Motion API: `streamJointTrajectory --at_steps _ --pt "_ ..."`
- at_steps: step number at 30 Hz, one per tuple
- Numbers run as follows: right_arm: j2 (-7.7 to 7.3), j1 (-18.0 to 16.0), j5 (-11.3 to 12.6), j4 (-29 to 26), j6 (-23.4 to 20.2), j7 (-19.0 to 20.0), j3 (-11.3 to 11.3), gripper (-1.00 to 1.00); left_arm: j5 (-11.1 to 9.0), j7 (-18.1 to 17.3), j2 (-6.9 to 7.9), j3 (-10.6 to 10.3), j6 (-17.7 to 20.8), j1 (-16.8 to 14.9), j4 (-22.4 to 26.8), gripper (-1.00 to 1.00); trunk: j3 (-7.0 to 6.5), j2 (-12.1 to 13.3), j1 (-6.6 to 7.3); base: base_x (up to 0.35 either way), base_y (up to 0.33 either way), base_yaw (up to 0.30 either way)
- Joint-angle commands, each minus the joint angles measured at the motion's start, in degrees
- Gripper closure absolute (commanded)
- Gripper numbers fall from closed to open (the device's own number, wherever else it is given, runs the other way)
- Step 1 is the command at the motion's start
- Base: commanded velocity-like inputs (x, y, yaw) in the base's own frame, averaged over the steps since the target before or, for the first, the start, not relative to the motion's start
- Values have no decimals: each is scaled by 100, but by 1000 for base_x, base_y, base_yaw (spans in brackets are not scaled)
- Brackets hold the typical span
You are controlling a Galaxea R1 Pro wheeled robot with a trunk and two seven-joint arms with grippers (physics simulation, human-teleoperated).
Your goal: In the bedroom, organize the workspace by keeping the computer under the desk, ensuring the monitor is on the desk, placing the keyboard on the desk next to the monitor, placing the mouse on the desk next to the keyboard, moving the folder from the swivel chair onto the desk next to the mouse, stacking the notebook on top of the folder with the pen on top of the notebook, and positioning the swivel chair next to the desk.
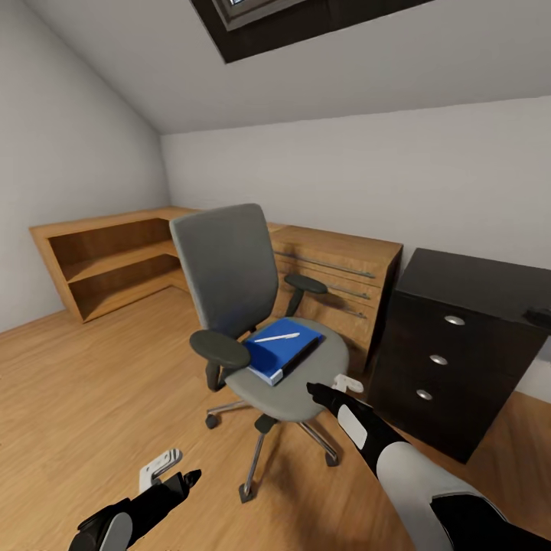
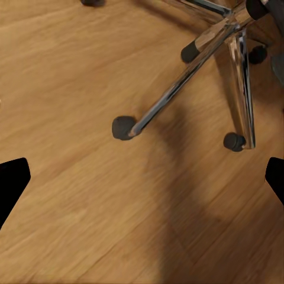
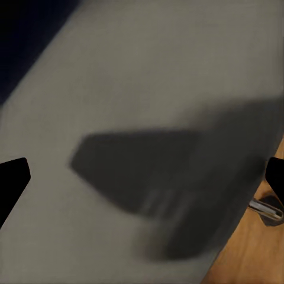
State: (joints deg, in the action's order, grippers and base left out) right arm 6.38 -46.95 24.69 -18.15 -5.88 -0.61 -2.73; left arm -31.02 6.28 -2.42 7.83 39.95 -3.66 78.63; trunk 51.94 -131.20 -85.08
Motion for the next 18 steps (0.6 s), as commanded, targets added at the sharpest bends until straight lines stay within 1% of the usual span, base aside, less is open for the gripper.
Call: streamJointTrajectory --at_steps 1,4,6,10,14,18 --pt "-5 2 17 101 -19 -23 -26 -100 -62 49 -4 8 30 -3 5 -100 6 -1 0 -105 0 0" --pt "-5 2 18 101 -13 -26 -26 -100 -62 49 -4 6 30 -3 4 -100 6 -1 0 -221 0 0" --pt "-5 2 14 101 -11 -27 -26 -100 -62 53 -4 -39 30 -3 4 -100 6 -1 0 -301 0 0" --pt "-5 2 14 101 -10 -27 -26 -100 -62 57 -4 -67 30 -3 4 -100 6 -1 0 -296 0 0" --pt "-5 2 17 98 -12 -27 -24 -100 -62 64 -4 -70 30 -3 4 -100 6 -1 0 -78 0 0" --pt "3 2 17 92 -18 -44 -35 -100 -60 66 -4 -71 30 -3 4 -100 20 -1 0 -4 0 177"
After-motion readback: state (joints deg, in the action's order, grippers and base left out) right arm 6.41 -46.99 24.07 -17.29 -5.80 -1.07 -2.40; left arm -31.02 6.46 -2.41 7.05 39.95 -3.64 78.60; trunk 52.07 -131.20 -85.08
